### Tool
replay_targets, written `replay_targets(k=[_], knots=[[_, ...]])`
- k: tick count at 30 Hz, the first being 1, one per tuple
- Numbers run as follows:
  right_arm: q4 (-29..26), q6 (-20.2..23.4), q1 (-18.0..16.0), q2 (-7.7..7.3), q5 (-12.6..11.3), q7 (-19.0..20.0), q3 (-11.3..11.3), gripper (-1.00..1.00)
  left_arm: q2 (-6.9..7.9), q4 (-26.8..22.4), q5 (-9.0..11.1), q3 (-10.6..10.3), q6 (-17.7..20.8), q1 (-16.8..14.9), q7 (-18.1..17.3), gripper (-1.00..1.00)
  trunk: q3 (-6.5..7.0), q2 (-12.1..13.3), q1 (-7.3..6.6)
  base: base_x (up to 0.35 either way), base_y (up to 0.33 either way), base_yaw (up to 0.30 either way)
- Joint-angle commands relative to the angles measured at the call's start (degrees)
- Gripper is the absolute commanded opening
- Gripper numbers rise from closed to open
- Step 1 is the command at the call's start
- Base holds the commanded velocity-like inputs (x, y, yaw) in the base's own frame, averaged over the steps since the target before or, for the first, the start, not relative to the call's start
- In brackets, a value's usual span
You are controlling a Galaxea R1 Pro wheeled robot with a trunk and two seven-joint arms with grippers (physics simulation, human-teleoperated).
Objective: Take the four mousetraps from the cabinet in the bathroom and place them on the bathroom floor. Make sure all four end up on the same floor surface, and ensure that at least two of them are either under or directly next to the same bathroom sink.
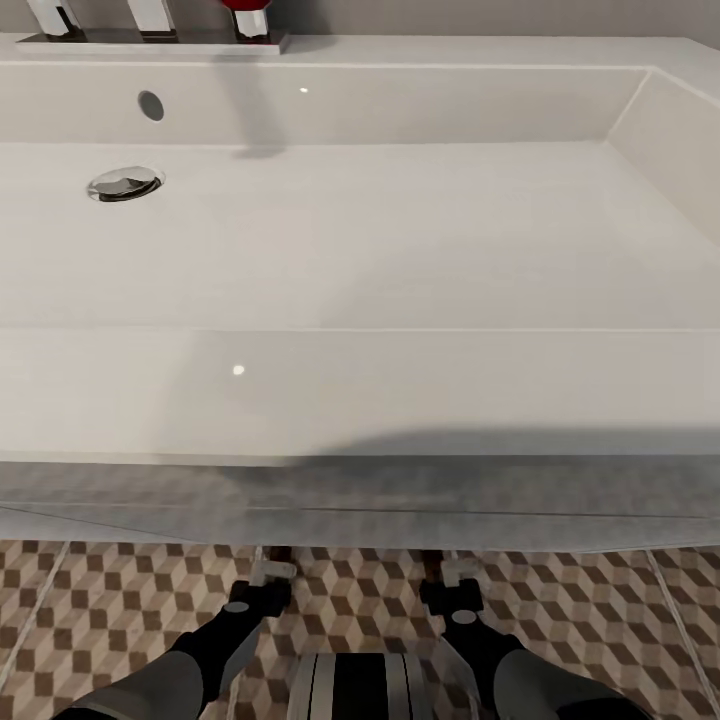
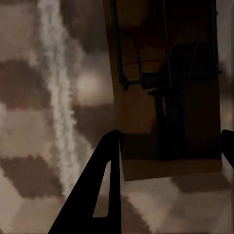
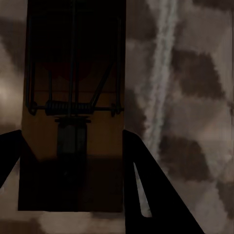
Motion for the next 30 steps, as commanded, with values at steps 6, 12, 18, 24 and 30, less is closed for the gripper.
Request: replay_targets(k=[6,12,18,24,30], knots=[[-1.8,0.0,-0.1,0.04,0.2,-0.4,0.4,-1.0,-0.01,-0.7,0.6,-0.5,0.1,-0.3,0.4,-1.0,-0.03,0.0,-0.01,0.0,0.0,0.0],[-2.1,0.0,-0.1,1.35,1.5,-0.3,0.5,-1.0,-0.08,-0.5,0.6,-0.5,0.1,-0.4,0.4,-1.0,-0.03,0.0,-0.01,0.0,0.0,0.0],[-2.8,0.0,-0.1,2.07,2.7,-0.3,0.5,-1.0,-0.11,-0.2,0.5,-0.5,0.0,-0.5,0.4,-1.0,-0.03,0.0,-0.01,0.0,0.0,0.0],[-3.0,0.0,-0.1,2.13,2.8,-0.3,0.5,-1.0,-0.24,-0.7,0.4,-0.5,0.0,-0.5,0.4,-1.0,-0.03,0.0,-0.01,0.0,0.0,0.0],[-3.0,-0.1,-0.1,2.13,2.9,-0.3,0.5,-1.0,-0.23,-0.7,0.4,-0.5,-0.1,-0.5,0.4,-1.0,-0.03,0.0,-0.01,0.0,0.0,0.0]])
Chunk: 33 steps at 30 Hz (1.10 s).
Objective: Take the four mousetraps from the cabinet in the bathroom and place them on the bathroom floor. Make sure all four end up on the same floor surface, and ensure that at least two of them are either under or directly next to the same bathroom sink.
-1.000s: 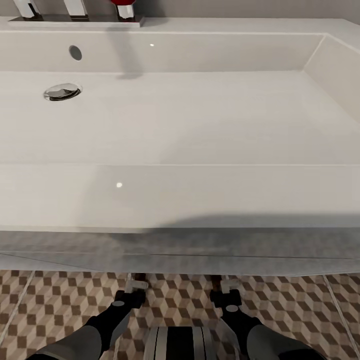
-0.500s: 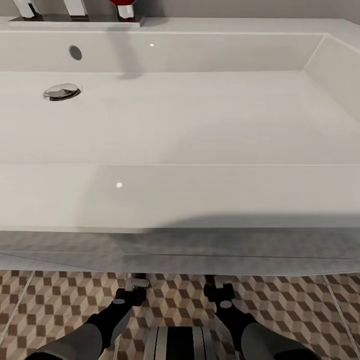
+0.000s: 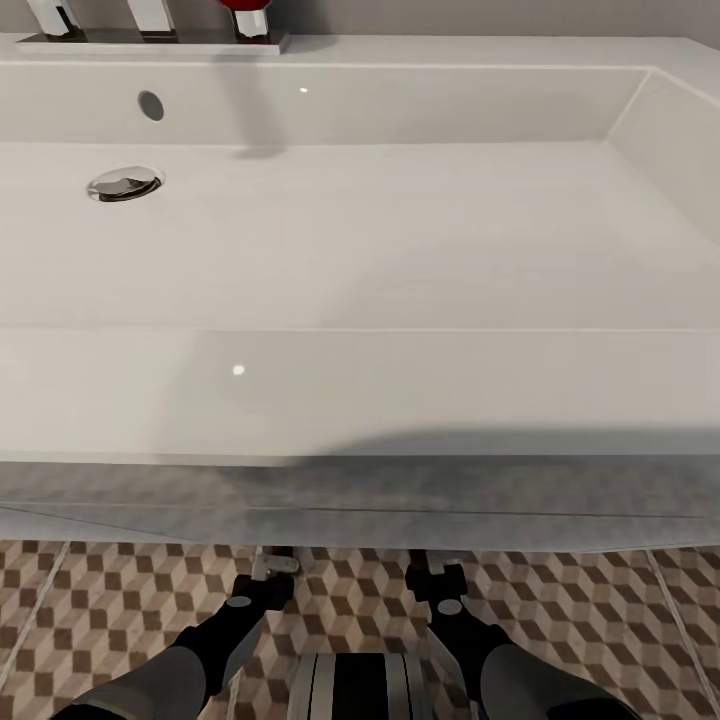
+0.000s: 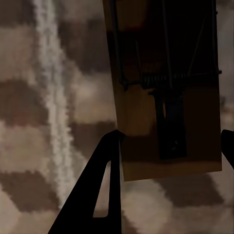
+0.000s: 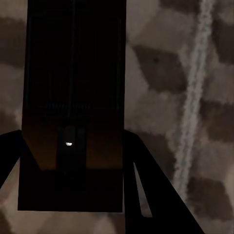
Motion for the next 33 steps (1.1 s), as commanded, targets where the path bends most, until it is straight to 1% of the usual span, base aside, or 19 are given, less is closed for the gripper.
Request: replay_targets(k=[1,23,33], knots=[[0.1,-0.1,0.0,0.0,0.0,-0.4,0.4,-1.0,0.0,0.0,0.5,-0.5,-0.1,0.0,0.5,-1.0,-0.03,0.0,-0.01,0.0,0.0,0.0],[0.1,0.0,0.0,-0.25,0.0,-0.1,0.4,-1.0,0.01,-0.4,0.5,-0.6,-0.2,-0.1,0.5,-1.0,-0.03,0.0,-0.01,0.0,0.0,0.0],[0.1,0.0,0.0,-0.05,0.1,-0.1,0.4,-1.0,-0.02,-2.9,0.5,-0.6,-0.1,-0.1,0.5,-1.0,-0.03,0.0,-0.01,0.0,0.0,0.0]])
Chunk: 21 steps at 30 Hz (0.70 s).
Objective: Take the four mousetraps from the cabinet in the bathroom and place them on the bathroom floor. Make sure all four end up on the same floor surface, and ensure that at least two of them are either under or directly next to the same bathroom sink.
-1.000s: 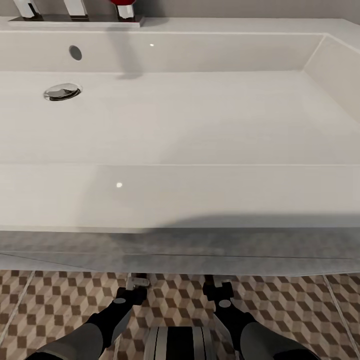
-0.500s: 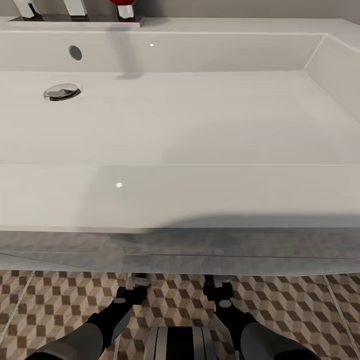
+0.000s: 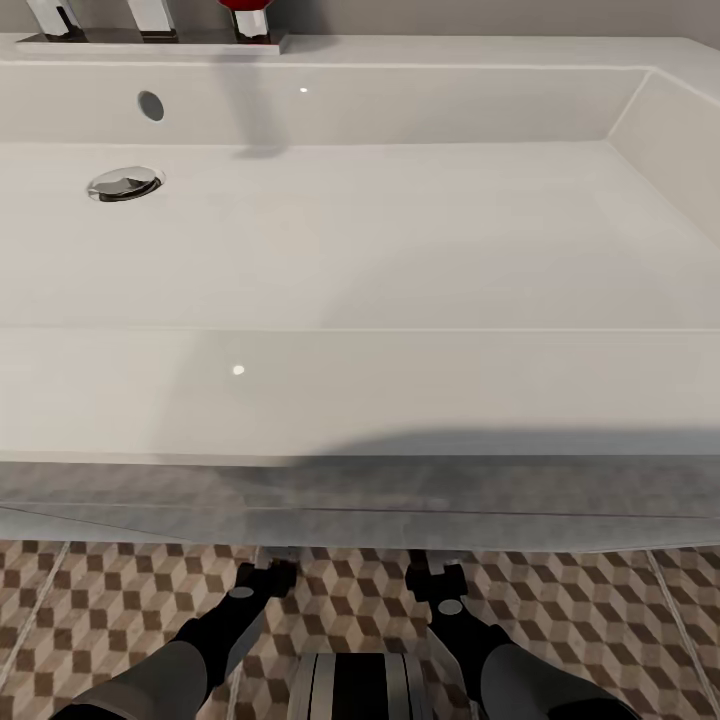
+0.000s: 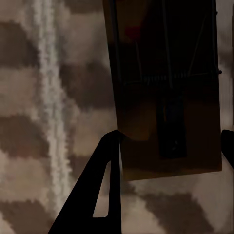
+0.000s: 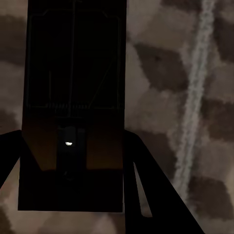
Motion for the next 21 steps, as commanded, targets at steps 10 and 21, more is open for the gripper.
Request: replay_targets(k=[10,21], knots=[[0.1,-0.1,0.0,-0.01,0.0,-0.4,0.4,-1.0,0.1,-0.2,0.4,-0.6,-0.4,0.0,0.7,-1.0,-0.03,0.0,-0.01,0.0,0.0,0.0],[0.1,-0.1,0.0,-0.01,0.0,-0.4,0.4,-1.0,0.05,-0.2,0.4,-0.6,-0.4,0.0,0.7,-1.0,-0.03,0.0,-0.01,0.001,0.0,0.0]])
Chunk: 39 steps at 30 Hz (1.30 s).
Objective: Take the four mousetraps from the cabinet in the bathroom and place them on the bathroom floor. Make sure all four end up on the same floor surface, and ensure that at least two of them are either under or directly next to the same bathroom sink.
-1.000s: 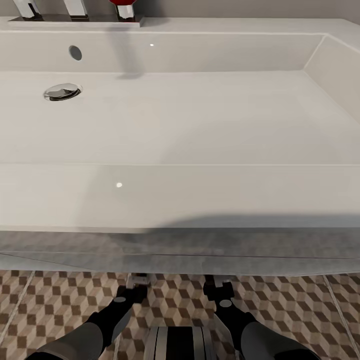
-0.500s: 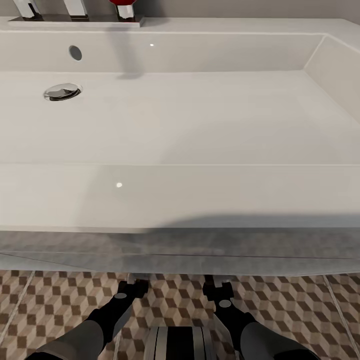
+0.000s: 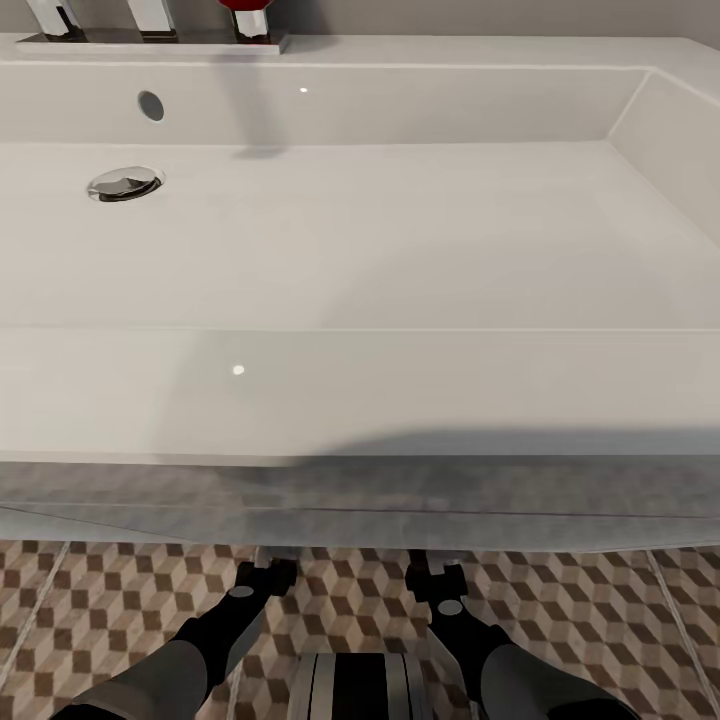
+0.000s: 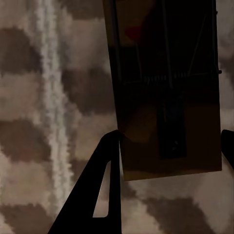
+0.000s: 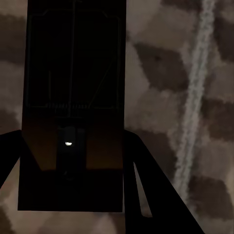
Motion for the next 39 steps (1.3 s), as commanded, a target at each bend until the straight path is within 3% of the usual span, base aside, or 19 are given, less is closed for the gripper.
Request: replay_targets(k=[1,20,39], knots=[[0.1,-0.1,0.0,0.0,0.0,-0.4,0.4,-1.0,0.04,0.0,0.5,-0.5,-0.1,0.0,0.5,-1.0,-0.03,0.0,-0.01,0.064,0.0,0.0],[0.1,-0.1,0.0,0.0,0.0,-0.4,0.5,-1.0,0.07,0.3,0.5,-0.6,0.0,0.0,0.7,-1.0,-0.03,0.0,-0.01,0.045,0.0,0.0],[1.2,-0.1,0.0,0.05,-0.2,-0.3,0.5,-1.0,0.14,4.6,1.3,-0.3,0.5,0.0,0.2,-1.0,-0.03,0.0,-0.01,0.0,0.0,0.0]])
